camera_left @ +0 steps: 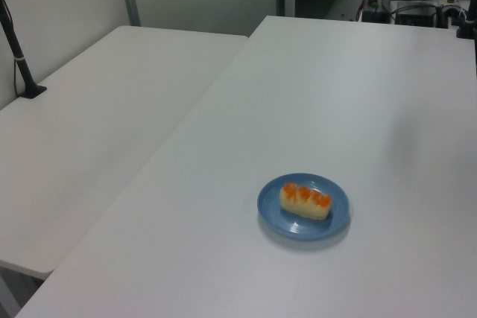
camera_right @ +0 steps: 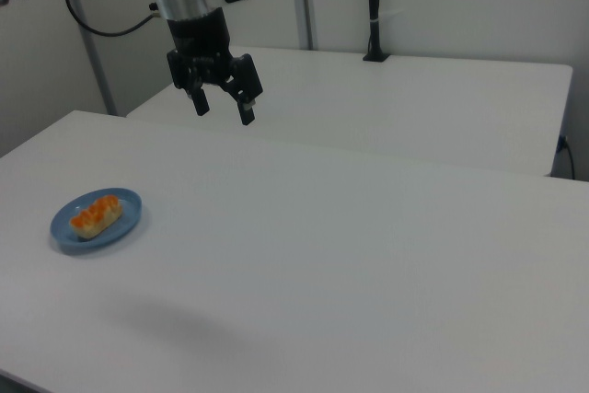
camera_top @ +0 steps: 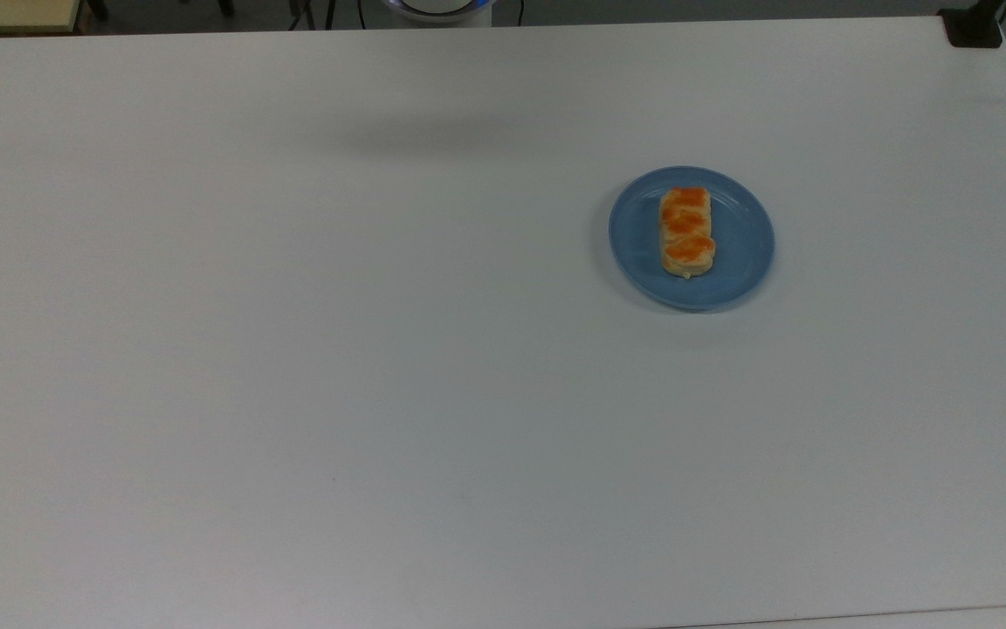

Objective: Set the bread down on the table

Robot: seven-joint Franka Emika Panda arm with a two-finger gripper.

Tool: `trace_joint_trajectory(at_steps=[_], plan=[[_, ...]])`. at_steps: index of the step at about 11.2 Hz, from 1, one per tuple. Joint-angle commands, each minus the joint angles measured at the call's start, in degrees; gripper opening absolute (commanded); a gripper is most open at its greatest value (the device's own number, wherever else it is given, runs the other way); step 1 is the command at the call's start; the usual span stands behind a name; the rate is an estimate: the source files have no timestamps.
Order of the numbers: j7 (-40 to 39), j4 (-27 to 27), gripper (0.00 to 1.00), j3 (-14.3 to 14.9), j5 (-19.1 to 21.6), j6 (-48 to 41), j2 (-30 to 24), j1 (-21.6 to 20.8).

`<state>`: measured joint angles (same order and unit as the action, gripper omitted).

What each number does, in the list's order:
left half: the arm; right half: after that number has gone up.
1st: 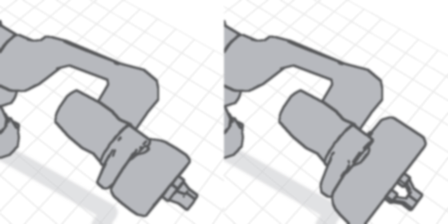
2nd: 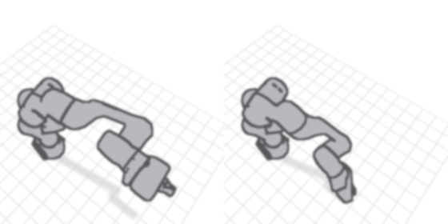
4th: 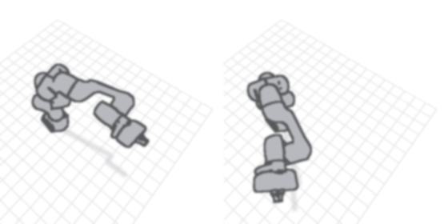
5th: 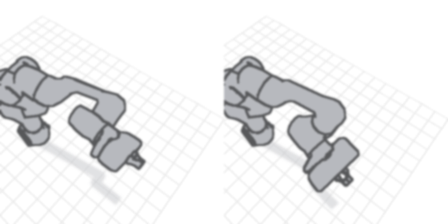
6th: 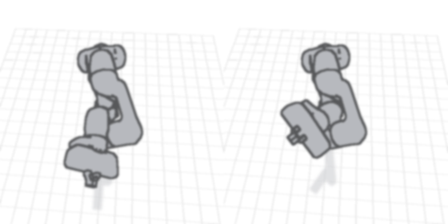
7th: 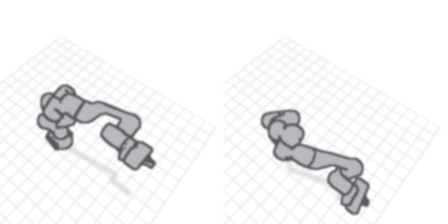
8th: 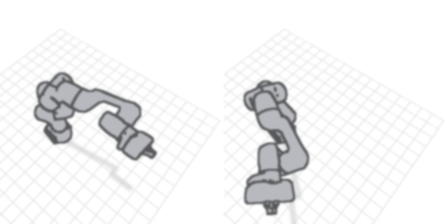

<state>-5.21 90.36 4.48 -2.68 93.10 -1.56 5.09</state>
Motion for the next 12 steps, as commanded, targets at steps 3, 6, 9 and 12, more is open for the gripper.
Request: trace_joint_trajectory(at_steps=[3, 6, 9, 12], plan=[[-4.2, 0.3, 1.0, 0.9, 2.8, 0.8, -0.4, -0.4], [-3.8, 0.3, 1.0, 0.8, 2.9, 0.3, -0.4, -0.8], [-4.8, 1.0, 1.0, -0.2, 3.0, 0.0, 0.3, -1.3], [-14.6, 2.6, 1.0, -0.5, 2.7, 0.0, 1.1, -3.8]])
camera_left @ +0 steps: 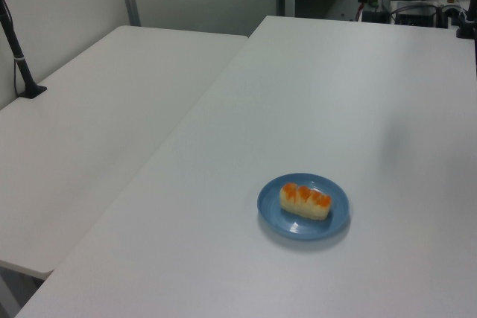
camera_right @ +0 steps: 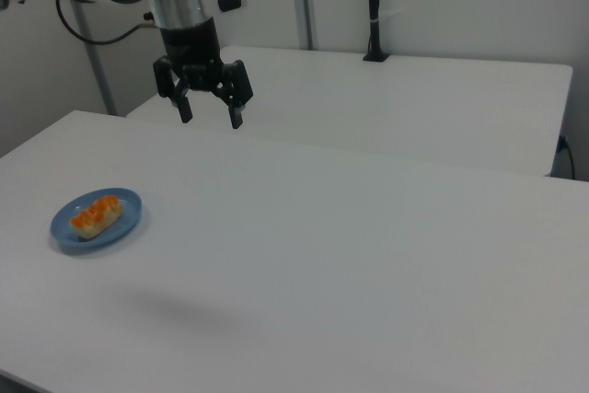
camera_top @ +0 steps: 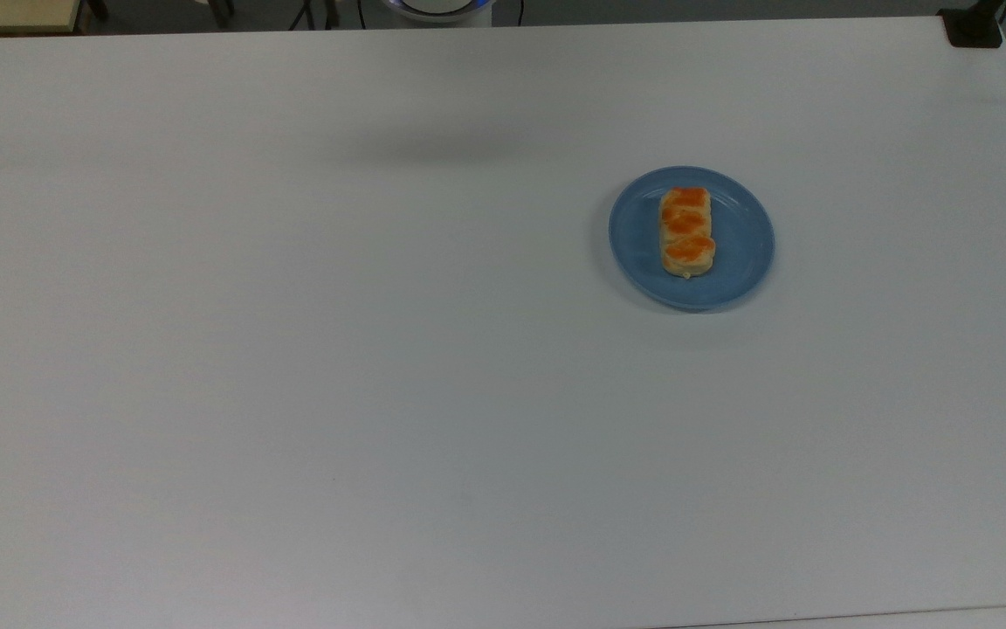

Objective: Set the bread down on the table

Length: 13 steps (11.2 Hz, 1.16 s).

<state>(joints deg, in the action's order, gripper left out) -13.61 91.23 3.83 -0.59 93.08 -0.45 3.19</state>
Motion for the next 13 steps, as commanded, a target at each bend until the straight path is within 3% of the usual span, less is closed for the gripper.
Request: trace_joint_trajectory(at_steps=[1, 5, 6, 8, 11, 13], plan=[[-5.3, 1.9, 1.0, 0.1, 0.5, 0.1, 0.6, -4.5], [7.9, 3.7, 1.0, 0.0, 1.2, 1.7, 3.1, -13.0], [12.8, 4.6, 1.0, -1.4, 1.4, 3.7, 3.7, -14.7], [24.9, 6.4, 1.0, -7.3, 1.6, 9.9, 5.5, -15.0], [32.0, 7.0, 0.97, -15.5, 1.5, 13.5, 11.2, -15.2], [34.6, 7.0, 0.97, -16.6, 1.1, 17.0, 15.0, -17.3]])
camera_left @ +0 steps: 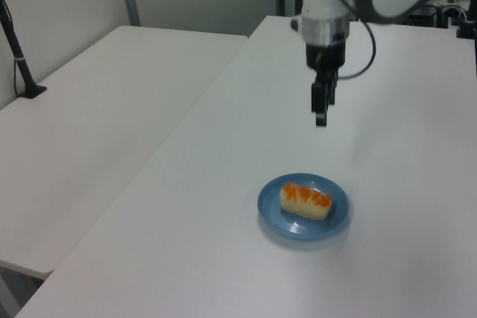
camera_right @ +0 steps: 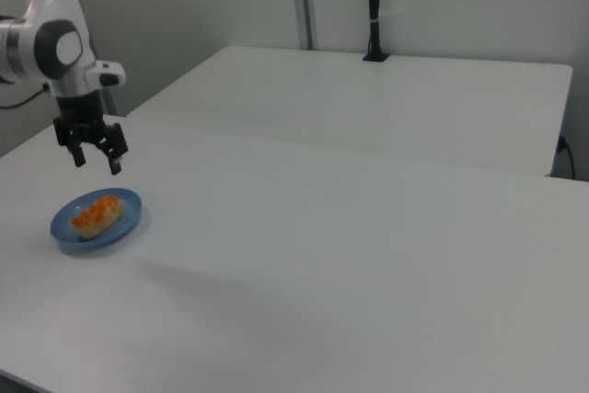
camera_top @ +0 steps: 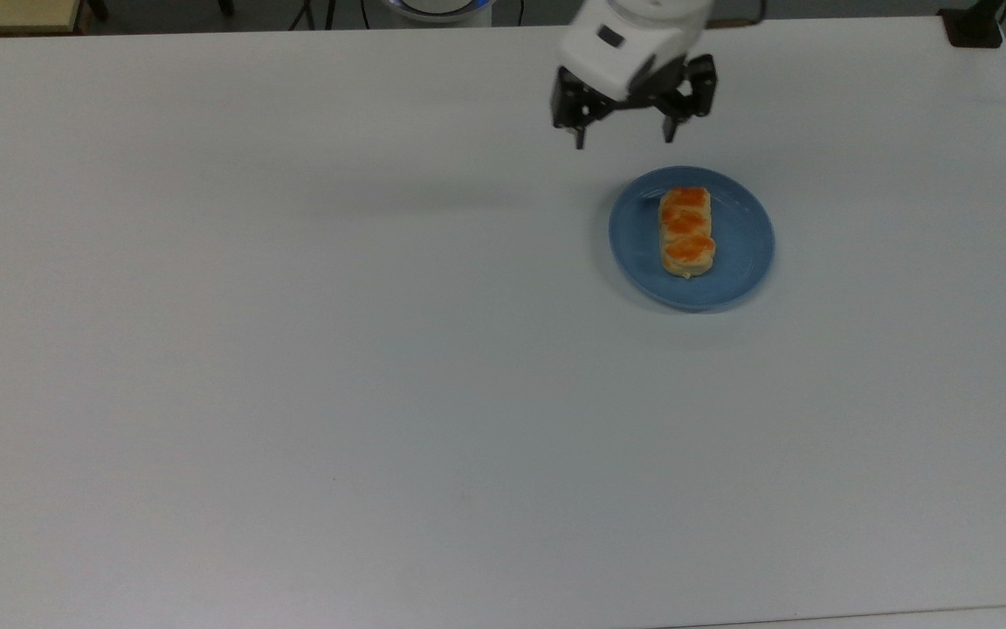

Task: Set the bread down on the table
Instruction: 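Move the gripper over the bread roll on the blue plate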

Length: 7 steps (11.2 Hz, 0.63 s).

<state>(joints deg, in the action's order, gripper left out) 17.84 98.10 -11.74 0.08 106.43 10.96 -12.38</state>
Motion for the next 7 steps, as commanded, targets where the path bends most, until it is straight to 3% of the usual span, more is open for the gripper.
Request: trace_joint_trajectory(at_steps=[1, 7], plan=[[4.6, 0.2, 0.97, -1.0, 0.2, 5.8, 5.5, -3.1], [13.4, 1.9, 0.97, -1.0, -4.6, 14.0, 10.4, -7.0]])
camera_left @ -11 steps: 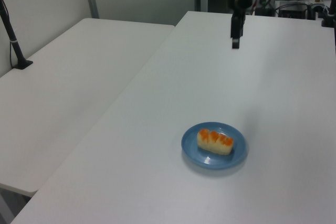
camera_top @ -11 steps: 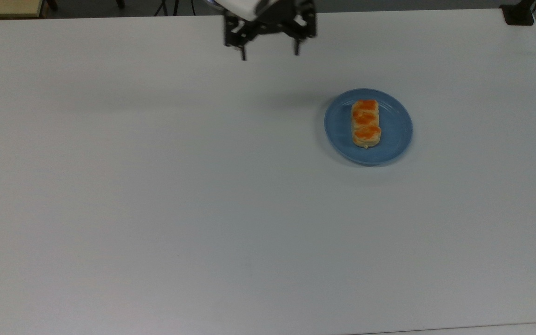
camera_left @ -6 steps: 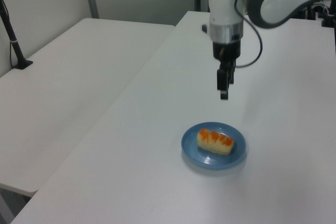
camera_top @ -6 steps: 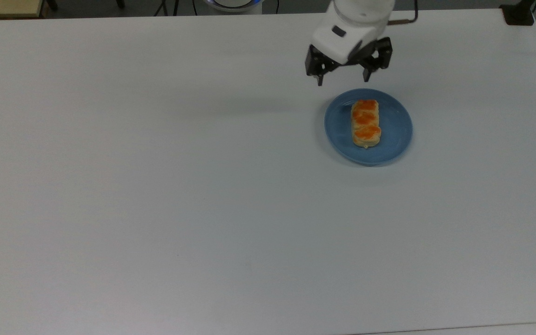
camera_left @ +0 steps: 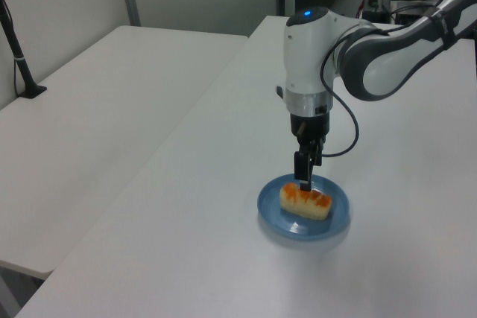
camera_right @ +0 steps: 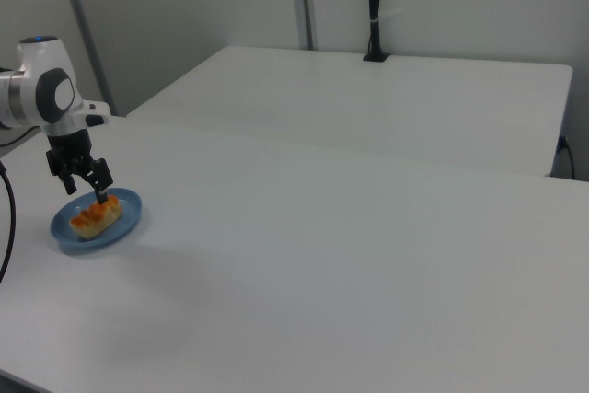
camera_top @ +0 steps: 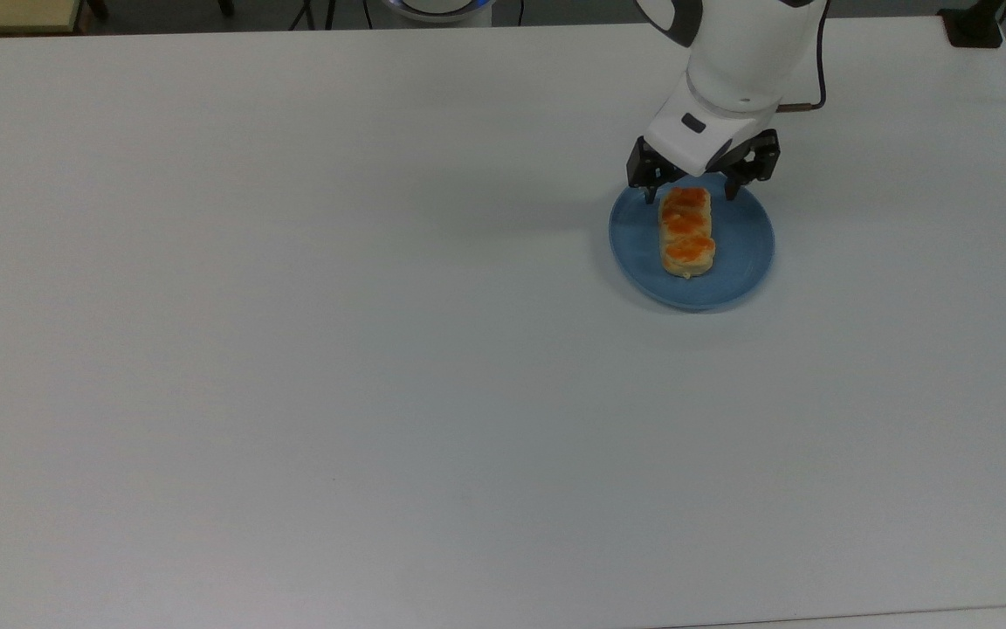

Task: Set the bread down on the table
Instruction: 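Move the gripper over the bread roll on the blue plate, then lower the gripper and close it around the bread roll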

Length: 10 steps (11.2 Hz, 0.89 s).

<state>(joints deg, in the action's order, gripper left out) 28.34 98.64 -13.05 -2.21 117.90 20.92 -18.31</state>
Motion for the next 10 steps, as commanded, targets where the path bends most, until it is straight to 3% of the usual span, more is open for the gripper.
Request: trace_joint_trajectory(at_steps=[1, 4, 5, 8, 10], plan=[[3.0, 1.5, 0.95, 0.3, -3.1, 2.6, 0.7, -0.9], [4.3, 3.9, 0.89, 0.3, -7.1, 5.1, 2.2, -1.4], [5.0, 4.6, 0.79, 0.3, -8.2, 7.3, 2.6, -1.4], [7.2, 4.5, 0.23, 0.2, -8.5, 9.1, 3.1, -1.6], [8.5, 4.2, 0.08, 0.2, -8.4, 8.8, 2.4, -1.5]])
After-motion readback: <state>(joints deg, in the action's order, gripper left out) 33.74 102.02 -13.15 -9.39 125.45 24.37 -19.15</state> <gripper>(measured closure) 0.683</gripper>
